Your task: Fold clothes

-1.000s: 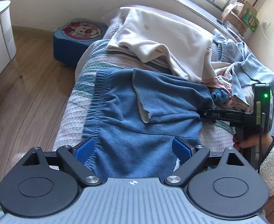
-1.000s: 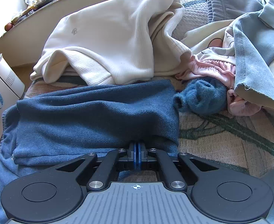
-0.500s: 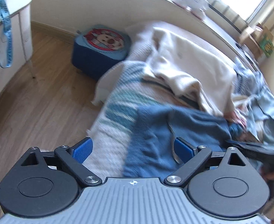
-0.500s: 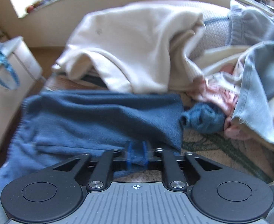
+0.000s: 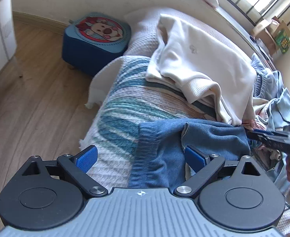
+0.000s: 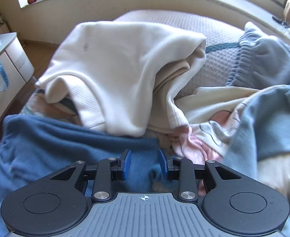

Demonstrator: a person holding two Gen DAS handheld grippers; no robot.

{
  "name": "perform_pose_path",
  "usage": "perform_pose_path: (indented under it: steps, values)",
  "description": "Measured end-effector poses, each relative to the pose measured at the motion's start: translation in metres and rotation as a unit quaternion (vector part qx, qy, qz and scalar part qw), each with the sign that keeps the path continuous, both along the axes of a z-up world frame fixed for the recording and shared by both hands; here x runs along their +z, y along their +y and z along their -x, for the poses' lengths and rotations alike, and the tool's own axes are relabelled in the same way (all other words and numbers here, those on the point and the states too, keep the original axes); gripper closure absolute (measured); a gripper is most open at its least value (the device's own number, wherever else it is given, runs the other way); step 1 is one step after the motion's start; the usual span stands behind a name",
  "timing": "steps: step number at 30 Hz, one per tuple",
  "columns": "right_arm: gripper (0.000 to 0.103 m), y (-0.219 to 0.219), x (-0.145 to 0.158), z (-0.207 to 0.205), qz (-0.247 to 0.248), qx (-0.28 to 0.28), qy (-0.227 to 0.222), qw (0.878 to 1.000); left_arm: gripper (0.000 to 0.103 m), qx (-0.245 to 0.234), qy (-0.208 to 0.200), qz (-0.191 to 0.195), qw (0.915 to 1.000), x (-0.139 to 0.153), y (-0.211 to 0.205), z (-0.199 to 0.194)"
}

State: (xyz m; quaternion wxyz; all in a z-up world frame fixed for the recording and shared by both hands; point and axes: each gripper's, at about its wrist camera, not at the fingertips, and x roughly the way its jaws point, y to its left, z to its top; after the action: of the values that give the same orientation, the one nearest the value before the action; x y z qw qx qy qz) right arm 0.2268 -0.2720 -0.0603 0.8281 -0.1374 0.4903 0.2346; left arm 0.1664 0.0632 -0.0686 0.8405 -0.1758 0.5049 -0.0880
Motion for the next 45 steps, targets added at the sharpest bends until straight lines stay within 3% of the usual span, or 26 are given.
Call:
perform_pose_path:
  steps: [9,11,15,16,18,20,21,29,34,40,45]
  values:
    - [0.07,0.005,-0.024,-0.028,0.018,0.013,0.04,0.999,0.015,-0.046,-0.013,-0.017,0.9987,-0.014,-0.018,-0.027]
    - [0.07,0.005,-0.027,-0.03,0.018,0.014,0.047,0.999,0.025,-0.052,-0.012,-0.009,0.9985,-0.017,-0.021,-0.031]
    - [0.071,0.005,-0.031,-0.031,0.022,0.014,0.051,0.998,0.054,-0.06,-0.036,-0.025,0.9973,-0.019,-0.03,-0.033]
    - [0.072,0.005,-0.031,-0.029,0.023,0.014,0.049,0.998,0.067,-0.061,-0.043,-0.026,0.9969,-0.018,-0.031,-0.033]
    - [0.077,0.005,-0.028,-0.026,0.019,0.011,0.049,0.999,0.079,-0.064,-0.051,-0.013,0.9965,-0.014,-0.031,-0.03]
    - [0.094,0.004,-0.025,-0.023,0.015,0.006,0.048,0.999,0.079,-0.068,-0.056,-0.008,0.9961,-0.006,-0.031,-0.026]
    - [0.097,0.004,-0.022,-0.02,0.015,0.004,0.045,0.999,0.079,-0.071,-0.058,-0.007,0.9958,-0.002,-0.031,-0.023]
    - [0.098,-0.02,0.043,0.025,-0.025,0.007,-0.013,1.0,0.08,-0.089,-0.1,0.0,0.991,0.042,-0.025,0.018]
    - [0.098,-0.039,0.08,0.071,-0.048,0.021,-0.048,0.997,0.08,-0.107,-0.116,0.004,0.9874,0.055,-0.025,0.054]
    - [0.098,-0.067,0.077,0.158,-0.045,0.036,-0.091,0.994,0.08,-0.132,-0.123,0.003,0.9836,0.058,-0.024,0.108]
    - [0.098,-0.085,0.067,0.218,-0.057,0.023,-0.068,0.996,0.08,-0.151,-0.128,-0.001,0.9801,0.059,-0.022,0.151]
